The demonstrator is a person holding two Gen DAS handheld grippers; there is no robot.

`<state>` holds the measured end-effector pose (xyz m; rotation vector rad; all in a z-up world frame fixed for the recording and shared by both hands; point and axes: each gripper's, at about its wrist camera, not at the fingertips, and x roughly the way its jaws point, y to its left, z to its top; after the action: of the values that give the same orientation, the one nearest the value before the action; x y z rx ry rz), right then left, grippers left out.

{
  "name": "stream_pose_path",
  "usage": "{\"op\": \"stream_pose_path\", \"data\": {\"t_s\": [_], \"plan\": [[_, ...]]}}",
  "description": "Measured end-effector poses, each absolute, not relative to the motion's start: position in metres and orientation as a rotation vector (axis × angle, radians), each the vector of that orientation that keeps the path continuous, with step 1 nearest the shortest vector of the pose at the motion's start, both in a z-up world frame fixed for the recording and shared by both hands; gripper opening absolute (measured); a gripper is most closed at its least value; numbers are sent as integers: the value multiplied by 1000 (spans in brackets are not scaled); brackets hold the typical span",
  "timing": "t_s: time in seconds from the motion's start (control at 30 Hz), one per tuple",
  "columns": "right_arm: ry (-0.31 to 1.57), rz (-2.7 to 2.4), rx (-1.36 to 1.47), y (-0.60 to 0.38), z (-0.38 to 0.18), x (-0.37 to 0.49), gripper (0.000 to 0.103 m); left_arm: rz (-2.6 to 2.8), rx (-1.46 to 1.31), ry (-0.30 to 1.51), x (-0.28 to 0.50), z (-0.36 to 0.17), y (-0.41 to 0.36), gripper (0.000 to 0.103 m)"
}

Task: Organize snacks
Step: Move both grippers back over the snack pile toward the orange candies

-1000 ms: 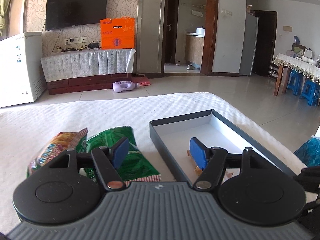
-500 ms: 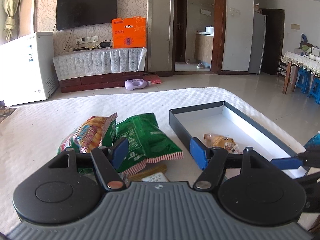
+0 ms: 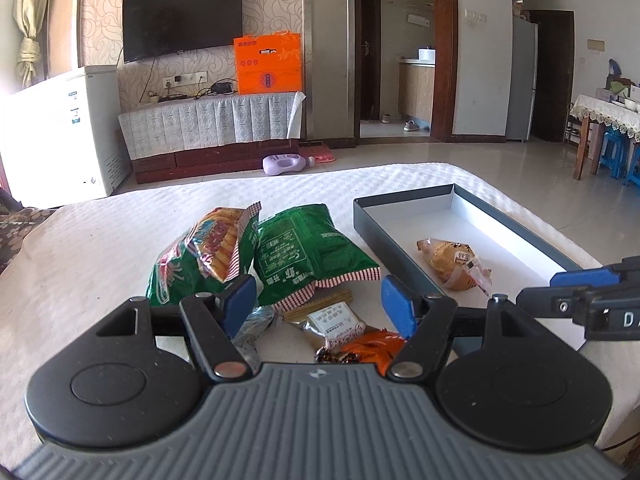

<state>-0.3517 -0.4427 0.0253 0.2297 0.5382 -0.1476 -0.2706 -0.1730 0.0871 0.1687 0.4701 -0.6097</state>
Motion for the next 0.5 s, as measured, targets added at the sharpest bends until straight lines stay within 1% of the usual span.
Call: {"op": "stream_pose_path", "data": {"t_s": [0.3,0.5], "plan": [[413,-74,262,-426,29,-363,51,-590,165,463,-279,87,-146,74],[454,-35,192,-408,27,-354,51,-587,163,471,-280,80,-120,74]]}}
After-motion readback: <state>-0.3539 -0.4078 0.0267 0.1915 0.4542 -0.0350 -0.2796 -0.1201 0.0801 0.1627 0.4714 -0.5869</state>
